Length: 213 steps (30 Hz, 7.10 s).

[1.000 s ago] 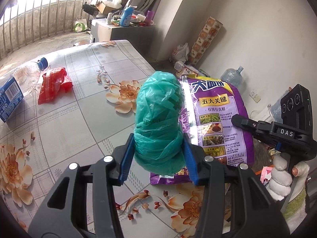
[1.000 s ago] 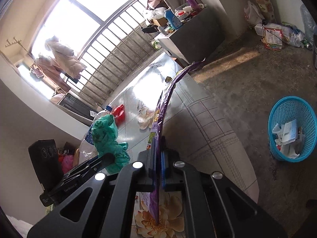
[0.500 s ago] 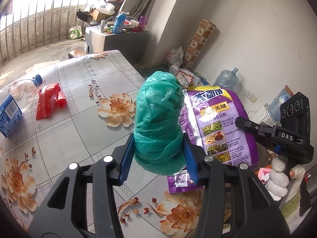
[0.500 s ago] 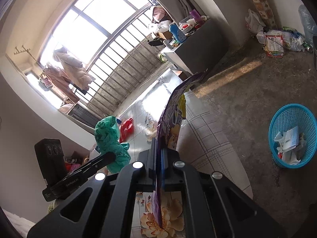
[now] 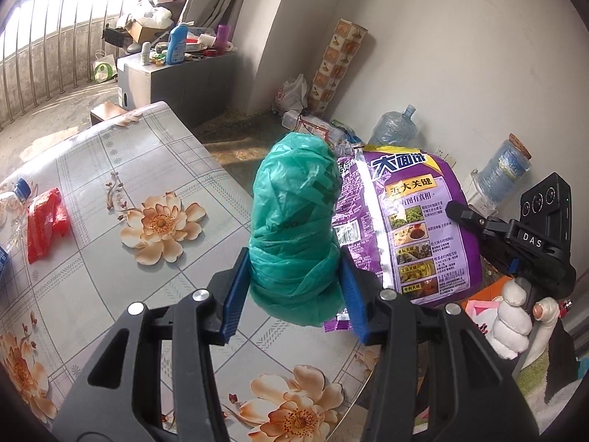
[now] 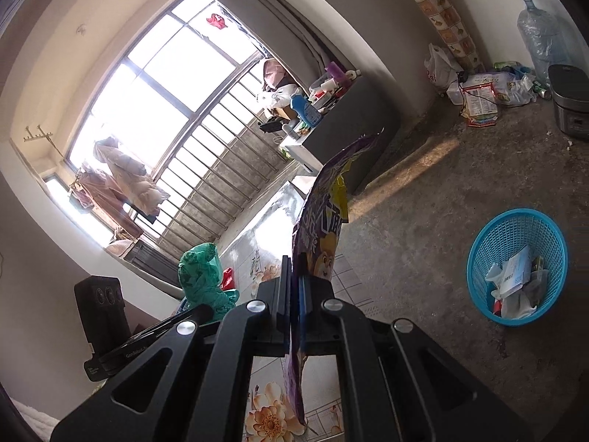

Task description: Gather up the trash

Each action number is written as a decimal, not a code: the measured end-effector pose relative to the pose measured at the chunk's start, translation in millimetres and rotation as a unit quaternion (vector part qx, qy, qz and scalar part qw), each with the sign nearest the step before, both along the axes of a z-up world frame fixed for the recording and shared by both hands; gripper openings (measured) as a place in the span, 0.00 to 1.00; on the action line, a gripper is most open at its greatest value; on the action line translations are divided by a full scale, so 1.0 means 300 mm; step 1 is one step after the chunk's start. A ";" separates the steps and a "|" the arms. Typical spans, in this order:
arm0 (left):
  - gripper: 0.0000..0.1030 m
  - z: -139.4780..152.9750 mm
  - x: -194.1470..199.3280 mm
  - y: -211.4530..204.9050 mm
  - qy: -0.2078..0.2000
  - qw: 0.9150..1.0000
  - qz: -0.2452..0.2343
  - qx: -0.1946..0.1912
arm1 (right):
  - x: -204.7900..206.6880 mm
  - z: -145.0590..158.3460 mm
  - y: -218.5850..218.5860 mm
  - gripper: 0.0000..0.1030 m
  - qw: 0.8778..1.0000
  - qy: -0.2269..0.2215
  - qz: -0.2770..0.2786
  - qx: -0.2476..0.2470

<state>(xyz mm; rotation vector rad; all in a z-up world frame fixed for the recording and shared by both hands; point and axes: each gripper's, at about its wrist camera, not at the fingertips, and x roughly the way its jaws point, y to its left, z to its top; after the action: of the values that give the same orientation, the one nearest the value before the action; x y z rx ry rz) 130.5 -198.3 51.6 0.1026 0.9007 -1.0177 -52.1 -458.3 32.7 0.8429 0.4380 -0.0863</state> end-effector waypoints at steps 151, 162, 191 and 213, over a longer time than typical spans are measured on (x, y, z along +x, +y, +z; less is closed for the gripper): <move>0.32 -0.366 0.710 1.222 0.158 0.924 0.347 0.003 | 1.379 -0.308 1.185 0.63 0.900 0.203 0.372 0.101; 0.26 -0.375 0.664 1.075 0.165 0.938 0.305 -0.016 | 1.331 -0.322 1.133 0.55 0.896 0.182 0.381 0.138; 0.39 -0.303 0.738 0.463 0.066 0.973 0.216 0.042 | 1.240 -0.209 0.604 0.54 0.947 0.124 0.295 -0.012; 0.25 -0.389 0.814 0.436 0.044 0.966 0.225 0.119 | 1.202 -0.215 0.650 0.54 0.934 0.162 0.316 -0.045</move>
<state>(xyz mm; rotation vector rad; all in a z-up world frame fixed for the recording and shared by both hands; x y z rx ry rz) 374.8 -67.6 -65.1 0.0508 1.0673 -0.4919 308.6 -263.4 -32.0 0.5632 0.9909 0.3539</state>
